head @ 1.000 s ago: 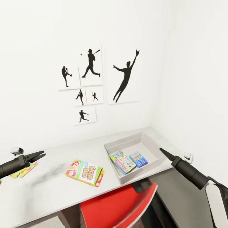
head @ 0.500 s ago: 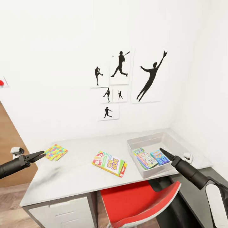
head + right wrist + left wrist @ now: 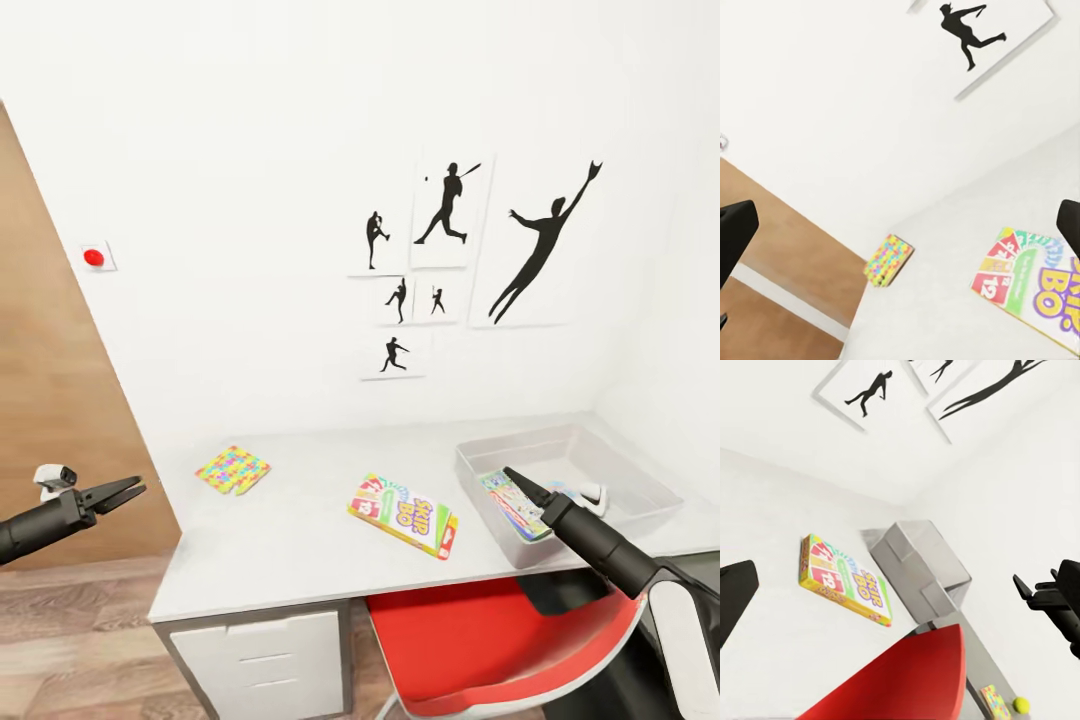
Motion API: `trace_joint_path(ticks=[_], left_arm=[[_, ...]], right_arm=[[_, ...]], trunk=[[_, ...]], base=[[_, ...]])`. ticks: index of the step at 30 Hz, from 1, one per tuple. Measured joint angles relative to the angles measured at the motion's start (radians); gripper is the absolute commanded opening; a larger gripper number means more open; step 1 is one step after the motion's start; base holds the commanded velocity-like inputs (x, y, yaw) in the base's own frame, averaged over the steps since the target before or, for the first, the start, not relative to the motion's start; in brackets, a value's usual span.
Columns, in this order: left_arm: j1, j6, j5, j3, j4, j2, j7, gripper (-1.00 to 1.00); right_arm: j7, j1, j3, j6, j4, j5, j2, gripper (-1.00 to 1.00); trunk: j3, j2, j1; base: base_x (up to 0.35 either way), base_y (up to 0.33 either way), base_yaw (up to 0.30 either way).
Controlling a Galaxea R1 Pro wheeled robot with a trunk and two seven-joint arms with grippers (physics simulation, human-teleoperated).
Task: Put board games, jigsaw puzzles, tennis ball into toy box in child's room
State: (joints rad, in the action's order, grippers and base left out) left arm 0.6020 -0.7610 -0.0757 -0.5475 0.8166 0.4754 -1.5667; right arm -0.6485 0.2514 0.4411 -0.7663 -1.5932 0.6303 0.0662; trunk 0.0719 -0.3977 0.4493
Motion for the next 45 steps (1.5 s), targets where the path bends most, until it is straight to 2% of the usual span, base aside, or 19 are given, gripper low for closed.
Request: trace_joint_path(ticks=[40,42,45], left_arm=[[0.000,0.000,0.000,0.001,0.000,-0.001,0.000,1.00],[0.000,0.000,0.000,0.002,0.000,-0.001,0.000,1.00],[0.000,-0.001,0.001,0.002,0.000,-0.002,0.000,1.00]], right_arm=[[0.003,-0.001,-0.002,0.001,0.000,-0.001,-0.002,1.00],[0.004,0.000,-0.008,0.001,0.000,-0.001,-0.002,1.00],[0.011,0.000,-0.042,0.003,0.000,-0.002,-0.001,1.00]], trunk=[[0.000,0.000,0.000],[0.000,0.000,0.000],[0.000,0.000,0.000]], base=[[0.000,0.278,0.000],[0.000,0.103,0.000],[0.000,0.034,0.000]])
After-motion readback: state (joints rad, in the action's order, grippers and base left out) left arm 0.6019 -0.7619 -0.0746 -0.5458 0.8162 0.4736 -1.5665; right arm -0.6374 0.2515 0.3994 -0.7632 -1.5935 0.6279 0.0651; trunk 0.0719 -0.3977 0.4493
